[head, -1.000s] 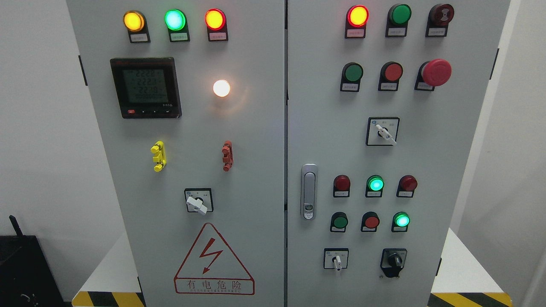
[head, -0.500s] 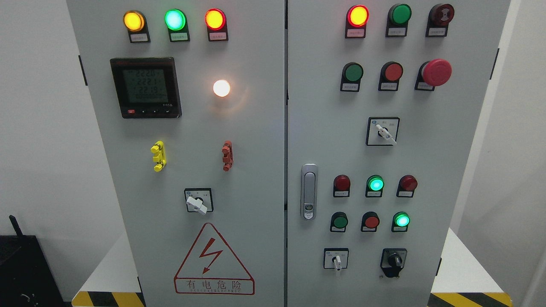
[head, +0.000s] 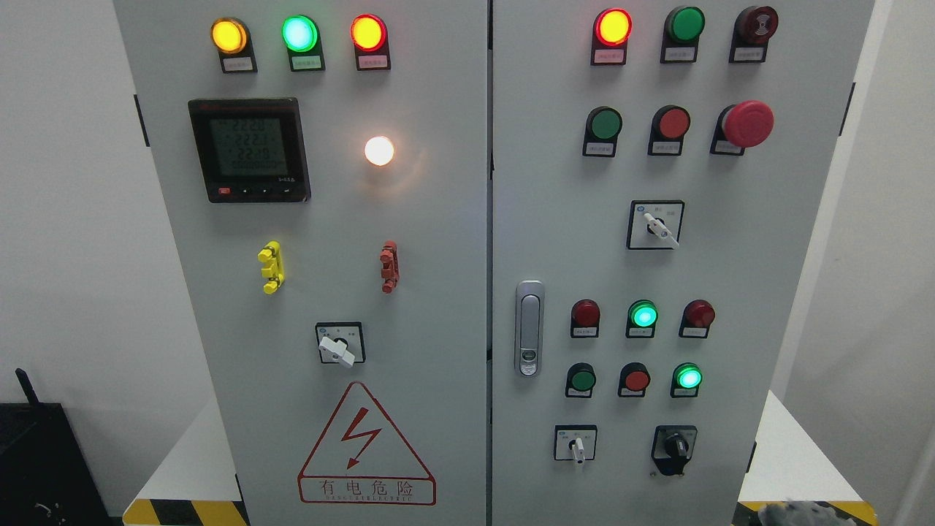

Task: Flip black knob to close circuit
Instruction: 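Raise the right hand up toward the black rotary knob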

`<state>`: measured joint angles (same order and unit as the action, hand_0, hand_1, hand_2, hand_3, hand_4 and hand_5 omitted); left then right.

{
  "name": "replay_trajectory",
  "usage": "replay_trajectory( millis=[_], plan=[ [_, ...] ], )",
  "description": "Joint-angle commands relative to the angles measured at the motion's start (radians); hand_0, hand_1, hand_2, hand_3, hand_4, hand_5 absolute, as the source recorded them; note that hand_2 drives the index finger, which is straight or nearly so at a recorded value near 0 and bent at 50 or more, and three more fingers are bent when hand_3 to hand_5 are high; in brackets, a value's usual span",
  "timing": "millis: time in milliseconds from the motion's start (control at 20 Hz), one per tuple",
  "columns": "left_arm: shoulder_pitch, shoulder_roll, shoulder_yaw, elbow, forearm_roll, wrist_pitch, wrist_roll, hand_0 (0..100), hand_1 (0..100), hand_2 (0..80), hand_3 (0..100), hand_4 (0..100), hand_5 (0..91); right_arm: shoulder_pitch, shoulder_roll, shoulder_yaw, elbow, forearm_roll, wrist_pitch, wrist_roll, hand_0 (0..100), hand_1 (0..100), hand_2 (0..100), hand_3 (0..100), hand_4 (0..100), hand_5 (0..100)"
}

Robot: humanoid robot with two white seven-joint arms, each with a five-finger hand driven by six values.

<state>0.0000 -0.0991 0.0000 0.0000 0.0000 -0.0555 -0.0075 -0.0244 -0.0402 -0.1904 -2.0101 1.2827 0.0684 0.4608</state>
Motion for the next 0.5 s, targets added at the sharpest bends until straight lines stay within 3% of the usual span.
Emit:
replay_trajectory(
  millis=[0, 200, 450],
  plan=[
    [0.034, -0.001, 0.011, -0.034, 0.008, 0.000, 0.000, 0, 0, 0.0, 5, 3, 0.0, -0.037, -0.003, 0.074, 0.067, 0.035, 0.062, -0.016, 0, 0, 89, 100, 83, 88],
    [0.034, 0.001, 0.011, -0.034, 0.008, 0.000, 0.000, 0, 0, 0.0, 5, 3, 0.0, -0.052, 0.002, 0.138, 0.099, 0.035, 0.120, -0.051, 0, 0, 89, 100, 83, 88],
    [0.034, -0.001, 0.011, -0.034, 0.008, 0.000, 0.000, 0, 0, 0.0, 5, 3, 0.0, -0.069, 0.002, 0.173, 0.137, 0.035, 0.159, -0.059, 0, 0, 89, 100, 83, 87]
  ],
)
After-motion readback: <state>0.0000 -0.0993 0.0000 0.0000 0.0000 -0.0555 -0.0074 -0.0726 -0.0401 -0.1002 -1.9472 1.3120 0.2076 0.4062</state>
